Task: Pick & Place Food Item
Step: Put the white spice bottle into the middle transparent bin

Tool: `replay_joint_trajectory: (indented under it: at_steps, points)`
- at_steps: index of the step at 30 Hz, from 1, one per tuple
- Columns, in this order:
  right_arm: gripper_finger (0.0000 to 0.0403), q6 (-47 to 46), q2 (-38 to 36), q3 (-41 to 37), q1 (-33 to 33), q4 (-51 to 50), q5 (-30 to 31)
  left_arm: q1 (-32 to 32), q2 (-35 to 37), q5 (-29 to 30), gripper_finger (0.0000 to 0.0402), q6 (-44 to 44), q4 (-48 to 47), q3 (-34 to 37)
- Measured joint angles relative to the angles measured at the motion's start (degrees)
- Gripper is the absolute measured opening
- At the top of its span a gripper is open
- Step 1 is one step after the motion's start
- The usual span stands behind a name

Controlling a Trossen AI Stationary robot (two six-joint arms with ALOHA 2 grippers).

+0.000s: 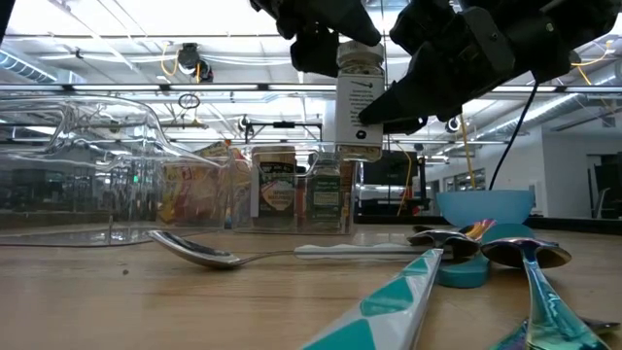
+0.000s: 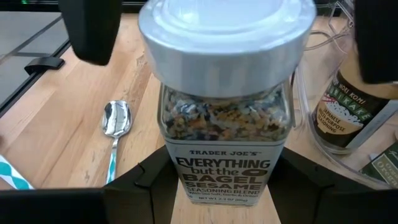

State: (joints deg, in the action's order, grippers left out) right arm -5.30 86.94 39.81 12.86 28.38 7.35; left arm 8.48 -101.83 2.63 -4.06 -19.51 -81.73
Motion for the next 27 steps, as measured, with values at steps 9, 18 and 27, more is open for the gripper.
replay_joint_trajectory:
  at_steps: [9, 18, 27]
  points:
    - [0.0189, 0.02, 0.00, 0.00, 0.00, 0.05, -0.04, 0.26, -0.12, 0.00, 0.0243, -1.99, 0.15, -0.01]
    - [0.0189, 0.10, 0.00, 0.00, -0.02, 0.35, 0.02, 0.74, 0.44, 1.48, 0.0210, -2.06, -0.16, -0.34]
    - [0.0343, -2.46, -4.12, -0.02, 0.00, -1.93, -0.14, 1.77, 11.07, 11.66, 0.0210, -0.50, -2.34, -1.27]
